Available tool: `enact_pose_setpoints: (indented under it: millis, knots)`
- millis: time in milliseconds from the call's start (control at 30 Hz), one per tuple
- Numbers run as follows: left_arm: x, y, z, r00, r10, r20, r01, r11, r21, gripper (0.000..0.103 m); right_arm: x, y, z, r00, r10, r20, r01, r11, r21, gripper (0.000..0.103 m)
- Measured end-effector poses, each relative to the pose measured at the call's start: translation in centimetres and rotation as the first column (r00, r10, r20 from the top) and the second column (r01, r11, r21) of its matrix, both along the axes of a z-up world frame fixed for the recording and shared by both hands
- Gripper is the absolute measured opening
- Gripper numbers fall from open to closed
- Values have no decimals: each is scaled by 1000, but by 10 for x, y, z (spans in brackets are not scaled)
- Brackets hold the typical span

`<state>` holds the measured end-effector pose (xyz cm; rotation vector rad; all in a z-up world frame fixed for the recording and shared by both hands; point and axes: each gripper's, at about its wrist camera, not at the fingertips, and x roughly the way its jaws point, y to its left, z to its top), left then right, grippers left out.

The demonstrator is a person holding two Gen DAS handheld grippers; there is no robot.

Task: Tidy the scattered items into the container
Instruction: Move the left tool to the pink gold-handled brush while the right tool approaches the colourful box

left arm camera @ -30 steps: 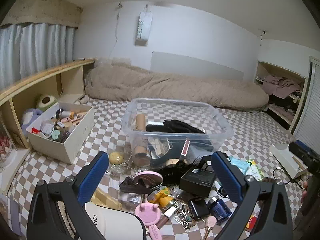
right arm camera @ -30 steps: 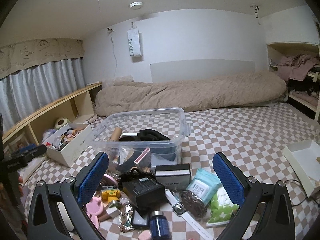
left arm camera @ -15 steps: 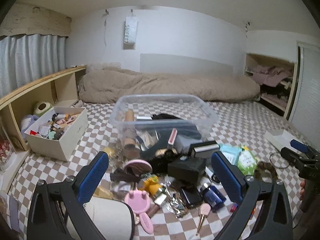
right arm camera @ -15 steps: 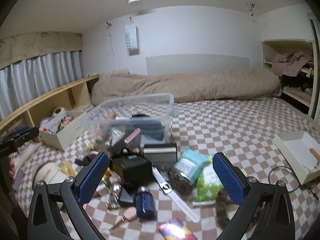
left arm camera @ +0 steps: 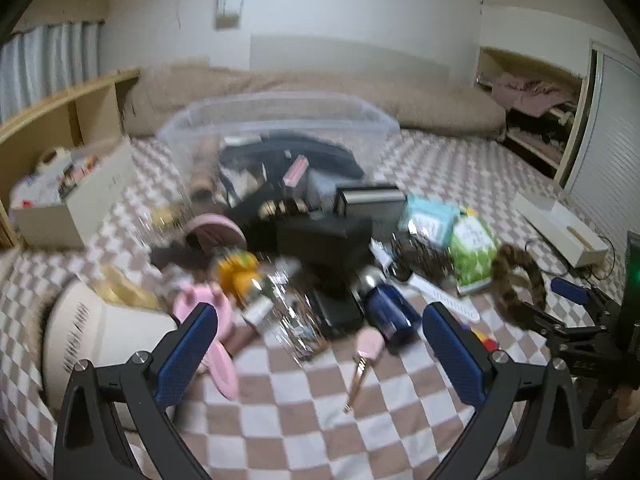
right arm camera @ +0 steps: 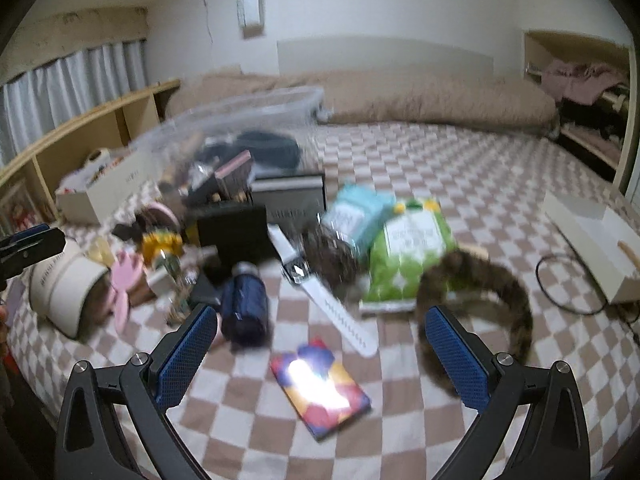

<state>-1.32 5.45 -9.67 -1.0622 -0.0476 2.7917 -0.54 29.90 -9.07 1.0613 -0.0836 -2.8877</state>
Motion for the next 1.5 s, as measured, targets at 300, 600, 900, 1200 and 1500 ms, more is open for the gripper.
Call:
enact_pose_setpoints:
  millis: [300, 600, 900, 1200, 1500]
  knots:
    - [-3, 24, -59, 992, -9, 128, 10, 1000, -10, 103, -5, 5, -45, 991, -38, 127, 42, 999, -28, 103]
    - [-3, 26, -113, 974, 53, 219, -44, 998, -46, 103, -8, -1, -78, 975, -53, 214, 70, 995, -74, 103]
    - [-20, 38, -146, 958, 129, 257, -78, 977, -198, 103, 11, -17, -103, 982, -83, 172, 84, 996, 3, 103]
    - [-35, -30, -152, 901, 341, 267, -290, 933, -213, 103, 13, -26, -123, 978, -72, 194, 61, 996, 59, 103]
    - [-28, -35, -148, 918, 244, 313, -247, 969, -31, 103, 14, -21, -129, 987, -66, 144, 65, 998, 13, 103]
